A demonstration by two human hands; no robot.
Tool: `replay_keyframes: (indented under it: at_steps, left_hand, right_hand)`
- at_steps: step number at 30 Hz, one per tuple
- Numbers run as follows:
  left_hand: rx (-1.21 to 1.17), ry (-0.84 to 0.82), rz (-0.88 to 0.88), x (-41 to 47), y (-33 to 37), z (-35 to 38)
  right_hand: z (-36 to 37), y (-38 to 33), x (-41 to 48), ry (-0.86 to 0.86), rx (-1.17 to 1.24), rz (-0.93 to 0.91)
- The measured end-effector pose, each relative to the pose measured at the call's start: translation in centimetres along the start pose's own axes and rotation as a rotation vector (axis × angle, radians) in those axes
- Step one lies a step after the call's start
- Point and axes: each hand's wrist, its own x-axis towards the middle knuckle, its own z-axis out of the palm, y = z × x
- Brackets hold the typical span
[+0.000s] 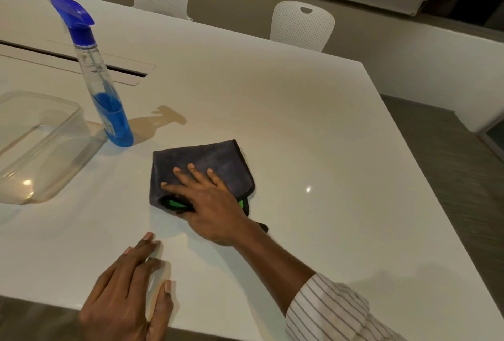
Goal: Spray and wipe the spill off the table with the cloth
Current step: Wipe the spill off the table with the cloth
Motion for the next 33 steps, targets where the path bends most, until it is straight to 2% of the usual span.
replay_keyframes:
  at_steps: [5, 11, 16, 22, 27, 33]
  left_hand:
    - [-0.012, 0.066, 0.012, 0.0, 0.2, 0.5]
    - [-0.095, -0.008, 0.006, 0.1, -0.9, 0.9]
    - [-0.130, -0.030, 0.008, 0.2, -1.2, 0.7]
    - [-0.068, 0.066, 0.011, -0.3, -0.3, 0.7]
    - [-0.030, 0.084, 0.025, -0.5, -0.1, 0.4]
    - [-0.016, 0.052, -0.032, -0.9, -0.5, 0.6]
  right_hand:
    - [-1.0, 3.3, 3.4, 0.007, -0.027, 0.099]
    - [-3.5, 10.0, 4.4, 0.065, -0.022, 0.335]
    - [-6.4, 15.3, 0.5, 0.084, -0.039, 0.572]
    - [-8.7, 17.9, -7.2, 0.160, -0.070, 0.780]
    - [-7.8, 15.1, -12.5, 0.204, -0.060, 0.778]
    - [-5.6, 8.8, -14.7, 0.165, -0.032, 0.634]
